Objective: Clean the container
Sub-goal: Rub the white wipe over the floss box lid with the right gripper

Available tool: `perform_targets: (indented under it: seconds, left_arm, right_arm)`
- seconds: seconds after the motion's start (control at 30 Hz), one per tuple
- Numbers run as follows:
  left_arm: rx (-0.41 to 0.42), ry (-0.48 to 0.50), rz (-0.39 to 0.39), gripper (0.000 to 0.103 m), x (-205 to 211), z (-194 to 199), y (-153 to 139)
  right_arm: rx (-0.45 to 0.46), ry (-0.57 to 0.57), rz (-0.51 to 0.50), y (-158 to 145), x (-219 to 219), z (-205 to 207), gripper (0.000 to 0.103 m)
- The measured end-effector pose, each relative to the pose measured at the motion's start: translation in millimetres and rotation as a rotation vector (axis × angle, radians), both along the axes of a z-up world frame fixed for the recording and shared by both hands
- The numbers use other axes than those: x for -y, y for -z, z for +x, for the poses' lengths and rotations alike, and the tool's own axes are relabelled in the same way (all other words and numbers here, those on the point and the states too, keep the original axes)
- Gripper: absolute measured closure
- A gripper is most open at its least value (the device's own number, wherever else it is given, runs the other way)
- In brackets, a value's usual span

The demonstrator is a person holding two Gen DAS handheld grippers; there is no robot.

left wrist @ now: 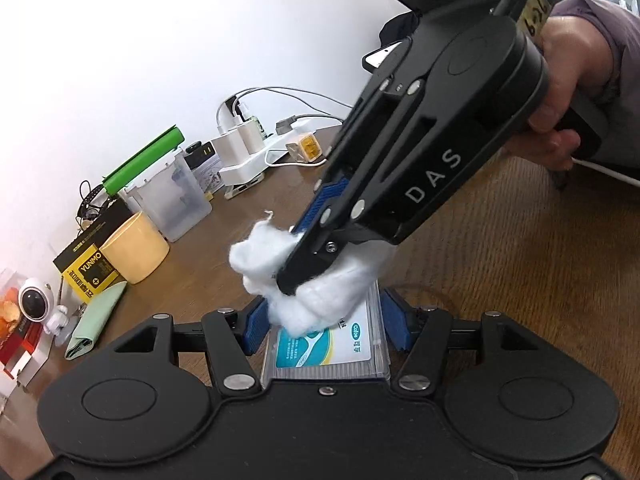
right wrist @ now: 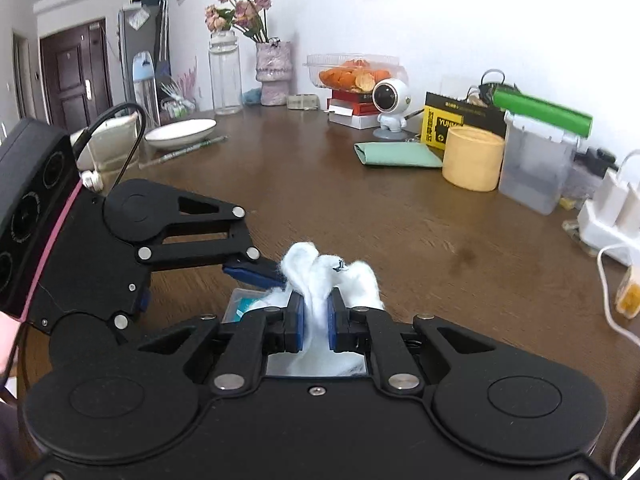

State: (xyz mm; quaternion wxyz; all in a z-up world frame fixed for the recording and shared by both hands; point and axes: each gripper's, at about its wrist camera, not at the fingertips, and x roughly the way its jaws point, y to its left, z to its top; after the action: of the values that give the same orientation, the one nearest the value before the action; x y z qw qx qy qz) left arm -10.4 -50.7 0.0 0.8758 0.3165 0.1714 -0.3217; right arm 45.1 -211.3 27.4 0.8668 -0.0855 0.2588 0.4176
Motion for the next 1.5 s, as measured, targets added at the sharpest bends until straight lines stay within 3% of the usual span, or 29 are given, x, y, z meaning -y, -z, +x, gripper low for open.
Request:
perform_targets:
  seconds: [0.57,0.73,0.8,0.83,0.97,1.13,1.2,1.23,1.5]
  left_arm:
    - [-0.013,0.002,-0.005,0.047,-2,-1,-1]
    - [-0.057,-0.012,-0.034,0.043,-6,7,-4]
    - [-0.074,-0.021,-0.049,0.027,-9,11,-5]
    - [-0.085,-0.025,-0.056,0.024,-10,13,-6]
    - [-0.129,-0.035,-0.072,0.024,-14,16,-8]
    - [-0.199,-0.059,-0.107,0.026,-21,23,-9]
    - [-0.211,-0.052,-0.119,0.043,-23,23,-9]
    - [-0.215,-0.052,-0.124,0.045,-24,24,-9]
    - [-0.230,-0.027,-0.133,0.045,-26,22,-9]
  right_arm:
    - [0.020,0.005,0.030,3,8,-2,0.091]
    - [0.006,0.045,0.081,-1,22,5,0.091]
    - [0.007,0.032,0.087,-2,21,3,0.091]
    - [0.011,0.023,0.088,-2,19,1,0.091]
    - [0.019,-0.001,0.092,-2,17,-2,0.091]
    - [0.018,-0.023,0.104,-3,15,-7,0.091]
    - [0.014,-0.033,0.107,-3,14,-9,0.091]
    - [0.015,-0.036,0.104,-3,12,-12,0.091]
    - [0.009,-0.044,0.105,-2,10,-13,0.091]
